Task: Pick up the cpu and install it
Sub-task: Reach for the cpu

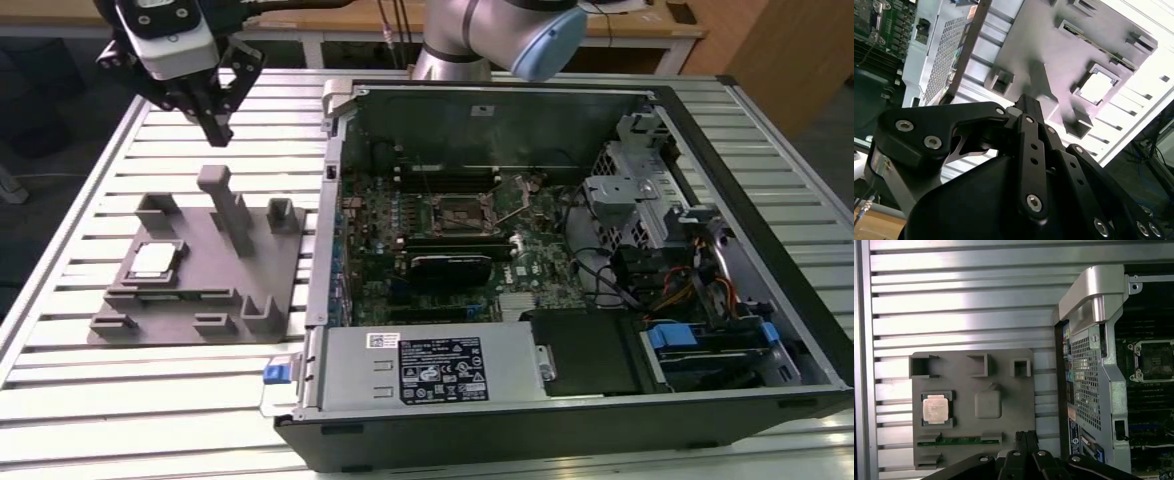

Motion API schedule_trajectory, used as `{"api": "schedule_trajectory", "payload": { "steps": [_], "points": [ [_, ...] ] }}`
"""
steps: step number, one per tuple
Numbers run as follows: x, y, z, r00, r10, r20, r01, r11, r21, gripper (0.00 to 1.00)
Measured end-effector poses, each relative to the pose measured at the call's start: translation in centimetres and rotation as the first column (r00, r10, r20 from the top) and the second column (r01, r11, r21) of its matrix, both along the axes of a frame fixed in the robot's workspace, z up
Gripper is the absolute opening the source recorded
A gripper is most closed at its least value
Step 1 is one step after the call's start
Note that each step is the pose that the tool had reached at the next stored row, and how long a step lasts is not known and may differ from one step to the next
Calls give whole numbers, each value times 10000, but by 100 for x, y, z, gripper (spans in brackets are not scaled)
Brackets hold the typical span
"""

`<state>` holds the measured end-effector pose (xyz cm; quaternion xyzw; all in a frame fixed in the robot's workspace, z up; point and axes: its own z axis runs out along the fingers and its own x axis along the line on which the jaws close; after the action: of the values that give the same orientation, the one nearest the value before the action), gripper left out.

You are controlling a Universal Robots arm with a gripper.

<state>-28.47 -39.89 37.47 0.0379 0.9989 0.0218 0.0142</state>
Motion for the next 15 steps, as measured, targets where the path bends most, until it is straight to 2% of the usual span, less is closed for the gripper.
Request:
{"api": "schedule_trajectory", "payload": {
  "steps": [15],
  "points": [
    [-253, 0, -103, 10000, -1, -1, 1, 10000, 0, 11]
  ]
}}
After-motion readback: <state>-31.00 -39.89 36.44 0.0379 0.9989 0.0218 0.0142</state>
